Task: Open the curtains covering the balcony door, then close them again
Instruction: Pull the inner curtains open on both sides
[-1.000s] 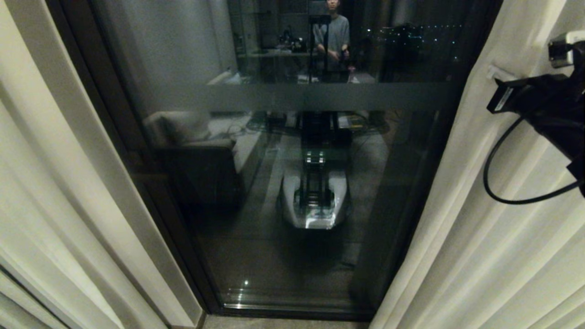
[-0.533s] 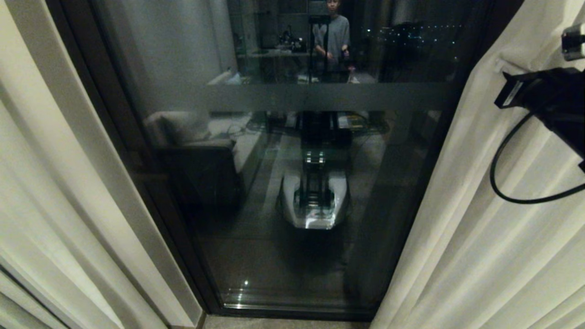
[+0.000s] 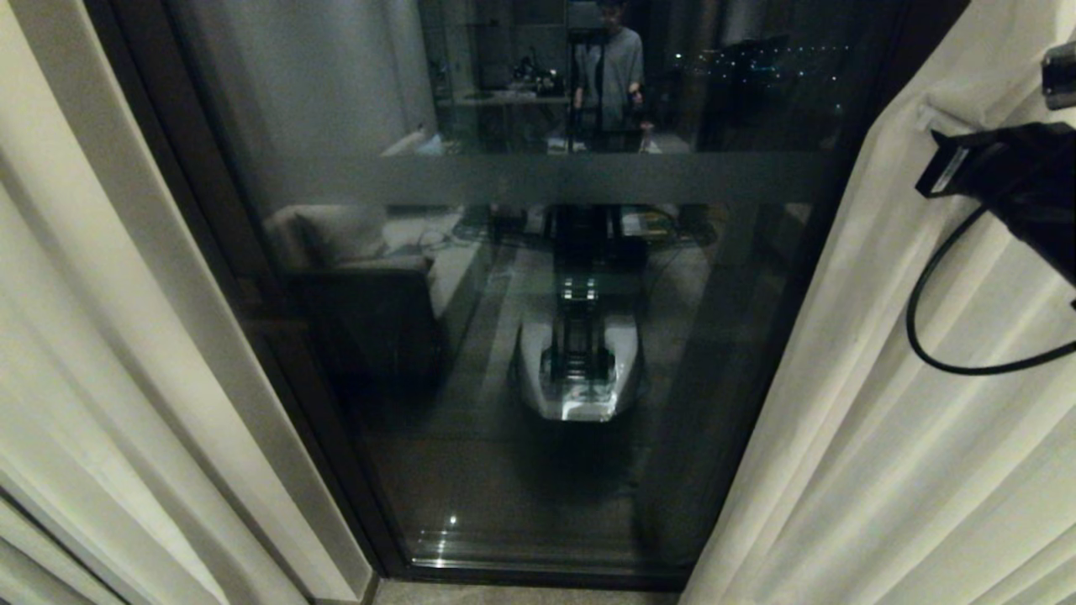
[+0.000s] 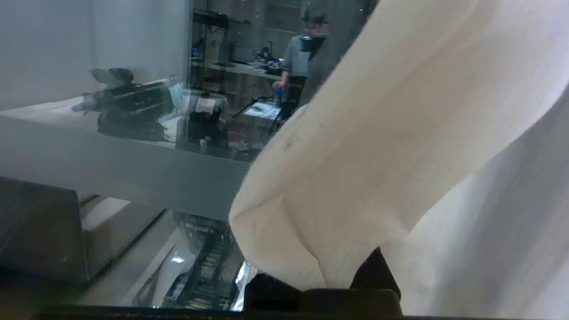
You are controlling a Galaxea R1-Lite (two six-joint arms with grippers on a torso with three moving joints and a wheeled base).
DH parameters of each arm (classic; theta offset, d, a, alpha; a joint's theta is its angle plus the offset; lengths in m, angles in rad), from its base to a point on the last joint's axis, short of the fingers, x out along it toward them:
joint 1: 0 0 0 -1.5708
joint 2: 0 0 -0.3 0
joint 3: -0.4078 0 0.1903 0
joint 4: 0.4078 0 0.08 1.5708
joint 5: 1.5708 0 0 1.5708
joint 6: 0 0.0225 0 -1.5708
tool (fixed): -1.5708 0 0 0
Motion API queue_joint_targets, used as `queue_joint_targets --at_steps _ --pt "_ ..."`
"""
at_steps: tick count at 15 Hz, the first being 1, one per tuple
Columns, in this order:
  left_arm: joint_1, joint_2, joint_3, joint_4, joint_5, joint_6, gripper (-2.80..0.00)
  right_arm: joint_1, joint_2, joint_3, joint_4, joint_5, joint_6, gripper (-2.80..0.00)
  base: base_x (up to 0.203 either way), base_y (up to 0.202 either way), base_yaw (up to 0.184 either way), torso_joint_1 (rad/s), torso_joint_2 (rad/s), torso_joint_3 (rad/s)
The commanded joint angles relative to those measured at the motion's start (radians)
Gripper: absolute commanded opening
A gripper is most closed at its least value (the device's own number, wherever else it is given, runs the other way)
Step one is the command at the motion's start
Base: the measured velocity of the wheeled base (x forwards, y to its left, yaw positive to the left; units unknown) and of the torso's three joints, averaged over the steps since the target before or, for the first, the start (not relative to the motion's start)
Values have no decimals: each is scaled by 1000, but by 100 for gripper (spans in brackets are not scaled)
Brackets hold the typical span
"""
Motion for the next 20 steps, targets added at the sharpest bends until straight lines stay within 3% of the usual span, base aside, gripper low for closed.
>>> queue_joint_targets --at_steps 1,20 --pt "0 0 0 -1 0 -1 -280 -1 -5 1 -5 1 -1 -280 0 0 0 0 0 0" --pt "0 0 -1 -1 1 -1 -280 -1 -163 183 -7 -2 1 -280 0 0 0 0 0 0"
